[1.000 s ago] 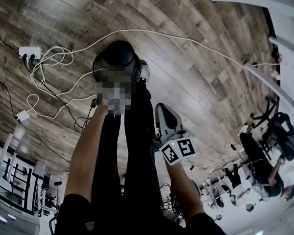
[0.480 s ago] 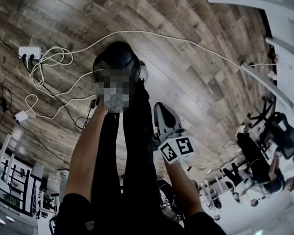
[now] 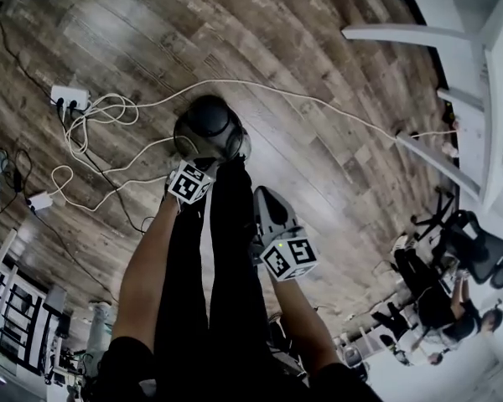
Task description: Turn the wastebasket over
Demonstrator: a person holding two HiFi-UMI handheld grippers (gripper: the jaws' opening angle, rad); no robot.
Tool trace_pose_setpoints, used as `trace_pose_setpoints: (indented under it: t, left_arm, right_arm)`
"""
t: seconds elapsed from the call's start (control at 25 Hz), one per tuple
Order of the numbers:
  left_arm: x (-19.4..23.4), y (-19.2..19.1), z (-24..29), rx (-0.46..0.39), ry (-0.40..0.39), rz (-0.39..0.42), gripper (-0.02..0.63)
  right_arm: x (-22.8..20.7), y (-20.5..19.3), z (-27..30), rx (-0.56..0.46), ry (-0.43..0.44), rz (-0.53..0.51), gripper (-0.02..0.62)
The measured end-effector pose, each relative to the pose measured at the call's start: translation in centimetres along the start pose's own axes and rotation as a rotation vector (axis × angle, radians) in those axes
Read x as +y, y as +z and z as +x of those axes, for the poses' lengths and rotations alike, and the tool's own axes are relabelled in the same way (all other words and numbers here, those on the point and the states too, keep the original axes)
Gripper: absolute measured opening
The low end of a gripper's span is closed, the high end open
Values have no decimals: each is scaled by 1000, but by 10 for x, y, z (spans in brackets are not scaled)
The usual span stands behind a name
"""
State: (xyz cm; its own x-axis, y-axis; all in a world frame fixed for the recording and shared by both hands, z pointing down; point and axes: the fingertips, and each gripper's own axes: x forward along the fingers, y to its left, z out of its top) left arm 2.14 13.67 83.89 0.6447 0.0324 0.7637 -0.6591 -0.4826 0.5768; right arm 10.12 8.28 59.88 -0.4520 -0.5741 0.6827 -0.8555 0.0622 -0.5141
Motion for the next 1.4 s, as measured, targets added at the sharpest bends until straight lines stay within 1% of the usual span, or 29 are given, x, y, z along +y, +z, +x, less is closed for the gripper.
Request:
trace_pose_setpoints:
  t: [0.08,0.16,0.32,0.4,0.52,0.6,0.76,0.88,1.0,1.16,1.32,1.4]
  left_arm:
    - [-6,16,-26,-36,9,-3,37]
    - [-13,31,-56,-76,40,25,34]
    - [-28,60,-129,-156,153,138,32]
    - [-37,83,-169,-215,216,155,32]
    - [-45,129,-232,-322,322,150,32]
    - [-58,160,-276,-401,374,134,32]
    - [-92,208,-367,-535,444,75,32]
    - [-119,235,-434,-648,497,59,32]
    - [-148,254,-494,-743,552,74,32]
    - [-189,274,-562,-856,607,89,32]
    - [-233,283,-631,-1041,673,90,32]
    - [-259,286,-657,-1112,696,107,32]
  right_arm:
    - [10,11,-4,-3,9,-8,32]
    - [21,24,-10,-5,17,-7,32]
    - [52,59,-28,-7,29,-24,32]
    - [67,80,-38,-12,36,-43,32]
    - [89,113,-45,-28,58,-78,32]
    - [104,132,-54,-33,74,-100,32]
    - [138,164,-77,-49,101,-128,32]
    - [161,189,-94,-77,117,-150,32]
    - [184,212,-111,-103,154,-172,32]
    - [207,243,-140,-142,196,-210,32]
    - [229,268,-173,-193,230,-265,32]
    - [239,281,-193,-230,246,-295,32]
